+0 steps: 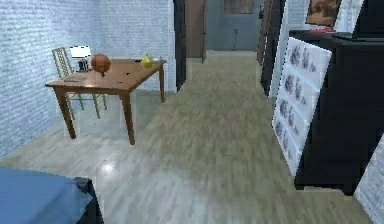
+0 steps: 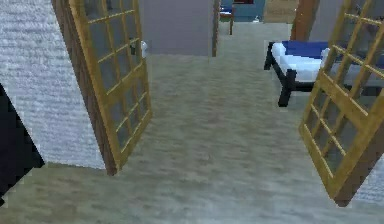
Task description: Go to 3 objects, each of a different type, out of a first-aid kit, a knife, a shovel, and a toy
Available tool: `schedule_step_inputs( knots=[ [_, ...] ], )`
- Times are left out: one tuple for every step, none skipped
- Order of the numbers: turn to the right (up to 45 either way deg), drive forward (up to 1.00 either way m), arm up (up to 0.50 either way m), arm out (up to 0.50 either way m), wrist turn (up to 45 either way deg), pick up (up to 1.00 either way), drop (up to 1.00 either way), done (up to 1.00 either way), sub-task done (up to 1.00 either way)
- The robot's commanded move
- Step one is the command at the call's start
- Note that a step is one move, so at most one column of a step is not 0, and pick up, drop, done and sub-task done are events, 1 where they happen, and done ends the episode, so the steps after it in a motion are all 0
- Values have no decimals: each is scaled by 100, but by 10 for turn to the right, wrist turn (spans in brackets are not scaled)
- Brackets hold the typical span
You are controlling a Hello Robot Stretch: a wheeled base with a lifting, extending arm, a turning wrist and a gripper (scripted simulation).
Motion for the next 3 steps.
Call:
schedule_step_inputs(
  knots=[
    [0, 100, 0, 0, 0, 0, 0, 0, 0],
    [150, 0, 0, 0, 0, 0, 0, 0, 0],
    [0, 5, 0, 0, 0, 0, 0, 0, 0]
  ],
)
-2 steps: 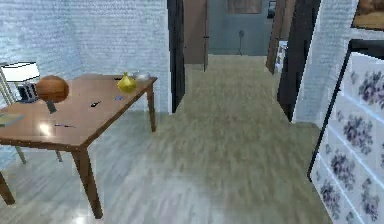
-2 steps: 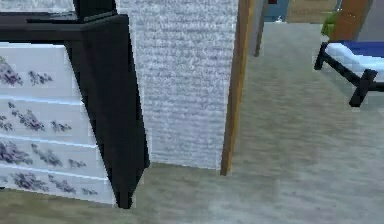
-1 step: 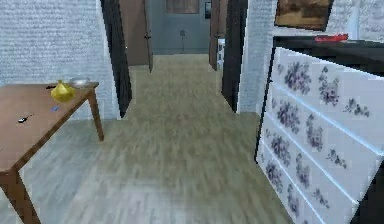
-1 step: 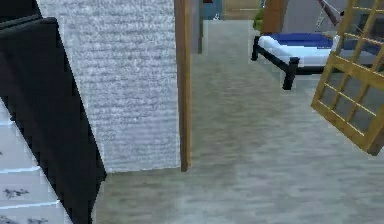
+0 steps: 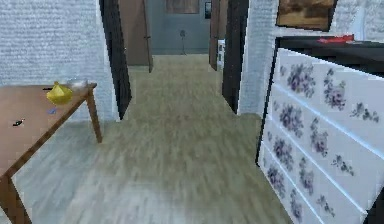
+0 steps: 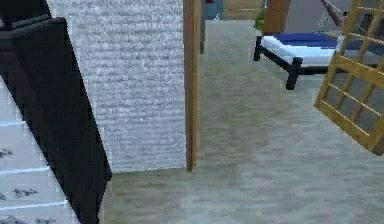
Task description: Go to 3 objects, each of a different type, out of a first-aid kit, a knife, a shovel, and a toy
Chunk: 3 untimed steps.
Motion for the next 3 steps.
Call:
schedule_step_inputs(
  knots=[
    [-60, 0, 0, 0, 0, 0, 0, 0, 0],
    [0, 100, 0, 0, 0, 0, 0, 0, 0],
    [0, 100, 0, 0, 0, 0, 0, 0, 0]
  ],
)
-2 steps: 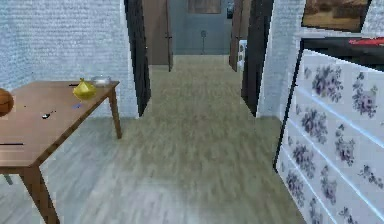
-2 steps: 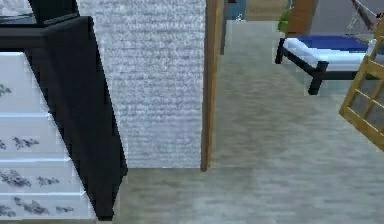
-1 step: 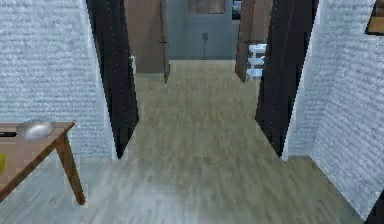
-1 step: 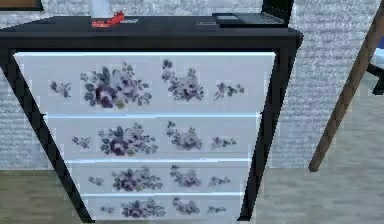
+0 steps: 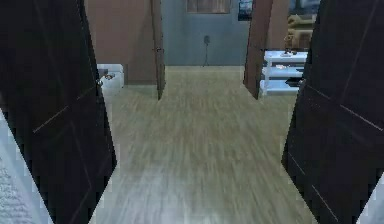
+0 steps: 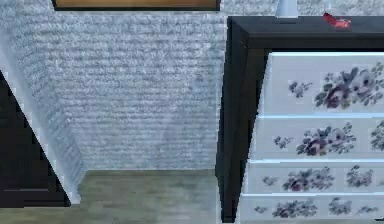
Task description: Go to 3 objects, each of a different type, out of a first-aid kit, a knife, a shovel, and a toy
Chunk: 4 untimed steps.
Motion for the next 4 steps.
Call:
schedule_step_inputs(
  knots=[
    [0, 100, 0, 0, 0, 0, 0, 0, 0],
    [0, 100, 0, 0, 0, 0, 0, 0, 0],
    [-330, 0, 0, 0, 0, 0, 0, 0, 0],
    [0, 5, 0, 0, 0, 0, 0, 0, 0]
  ],
)
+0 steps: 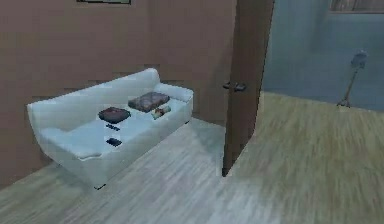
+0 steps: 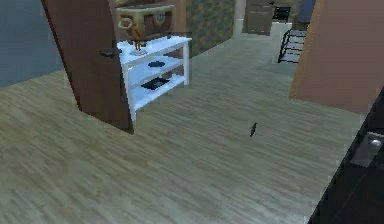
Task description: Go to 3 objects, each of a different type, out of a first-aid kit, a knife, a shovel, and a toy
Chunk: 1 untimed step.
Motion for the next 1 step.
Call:
schedule_step_inputs(
  knots=[
    [-90, 0, 0, 0, 0, 0, 0, 0, 0]
  ],
)
